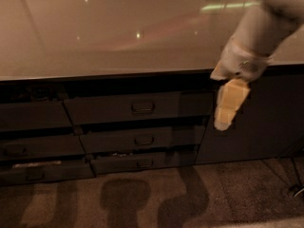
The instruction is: Open top drawer
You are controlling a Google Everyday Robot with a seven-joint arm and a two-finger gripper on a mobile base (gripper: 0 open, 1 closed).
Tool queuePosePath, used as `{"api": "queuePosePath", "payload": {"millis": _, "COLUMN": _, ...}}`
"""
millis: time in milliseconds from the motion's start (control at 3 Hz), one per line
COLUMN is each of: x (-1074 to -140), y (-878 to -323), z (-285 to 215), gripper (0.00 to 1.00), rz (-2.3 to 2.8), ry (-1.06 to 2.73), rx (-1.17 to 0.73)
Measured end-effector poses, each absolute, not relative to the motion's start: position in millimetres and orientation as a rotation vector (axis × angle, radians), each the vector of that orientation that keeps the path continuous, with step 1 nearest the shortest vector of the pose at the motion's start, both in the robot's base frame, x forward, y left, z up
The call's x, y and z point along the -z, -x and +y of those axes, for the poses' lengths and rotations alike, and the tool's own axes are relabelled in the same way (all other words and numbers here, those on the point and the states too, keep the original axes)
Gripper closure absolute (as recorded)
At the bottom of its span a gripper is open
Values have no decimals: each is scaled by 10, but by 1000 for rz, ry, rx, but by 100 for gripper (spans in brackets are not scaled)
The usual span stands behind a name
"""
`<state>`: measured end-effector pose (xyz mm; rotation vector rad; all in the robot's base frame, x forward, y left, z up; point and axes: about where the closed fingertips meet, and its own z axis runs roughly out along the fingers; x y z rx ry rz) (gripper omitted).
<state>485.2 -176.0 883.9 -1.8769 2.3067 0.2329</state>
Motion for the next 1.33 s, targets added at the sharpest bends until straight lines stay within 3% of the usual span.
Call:
{"api": "queuePosePath", "payload": {"millis": 333, "x": -8323, "y": -4916, "z": -1270, "gripper": 0, "rz": 2301, "ry": 2085, "rx": -300}}
{"api": "queuePosePath", "payload": {"millis": 667, "x": -8315, "y": -4959, "z": -1224, "gripper": 0, "rz": 2286, "ry": 2080, "rx": -292}}
{"api": "queuePosePath", "payload": {"millis": 1333, "x": -8366, "y": -4522, "z": -1256, "gripper": 0, "rz": 2143, "ry": 2065, "rx": 78}}
